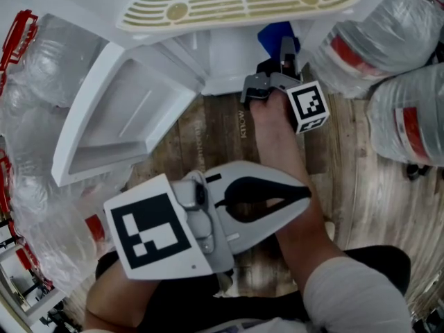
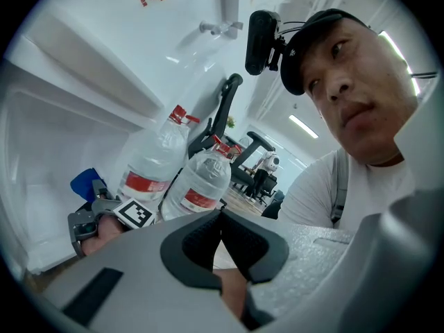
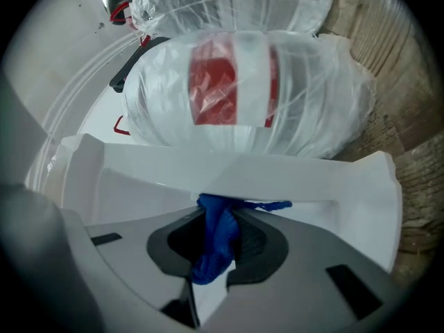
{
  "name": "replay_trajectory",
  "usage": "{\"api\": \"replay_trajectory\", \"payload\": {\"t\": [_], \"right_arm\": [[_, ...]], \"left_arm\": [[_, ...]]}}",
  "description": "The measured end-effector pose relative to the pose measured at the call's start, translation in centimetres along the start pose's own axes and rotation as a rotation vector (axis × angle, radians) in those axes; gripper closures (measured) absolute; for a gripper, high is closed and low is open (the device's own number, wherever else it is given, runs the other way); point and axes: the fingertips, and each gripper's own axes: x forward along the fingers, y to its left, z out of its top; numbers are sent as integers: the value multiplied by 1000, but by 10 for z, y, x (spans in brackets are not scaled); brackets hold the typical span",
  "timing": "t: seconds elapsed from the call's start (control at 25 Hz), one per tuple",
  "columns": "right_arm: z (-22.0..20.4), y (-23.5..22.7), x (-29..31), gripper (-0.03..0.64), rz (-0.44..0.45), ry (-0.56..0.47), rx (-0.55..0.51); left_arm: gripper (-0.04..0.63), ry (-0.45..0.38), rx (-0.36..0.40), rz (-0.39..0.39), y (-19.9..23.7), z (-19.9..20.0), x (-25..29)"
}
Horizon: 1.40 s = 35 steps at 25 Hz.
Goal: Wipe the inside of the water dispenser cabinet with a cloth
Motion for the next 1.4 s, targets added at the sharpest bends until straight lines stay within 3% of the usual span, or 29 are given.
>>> {"api": "replay_trajectory", "payload": {"t": [0.28, 0.52, 0.84, 1.08, 1.4], "right_arm": [[-7, -11, -13, 549, -14, 62, -92], [-40, -9, 34, 549, 45, 126, 12], [-31, -46, 67, 549, -71, 54, 106], [-17, -49, 39, 549, -73, 10, 146], [-6, -61, -14, 549, -107, 0, 116]], "left_arm": [[593, -2, -1, 2, 2, 2, 1], [592, 0, -4, 7, 2, 2, 1], [592, 4, 1, 1, 2, -1, 1], [592, 6, -3, 5, 4, -1, -1], [592, 1, -7, 9, 4, 0, -3]]}}
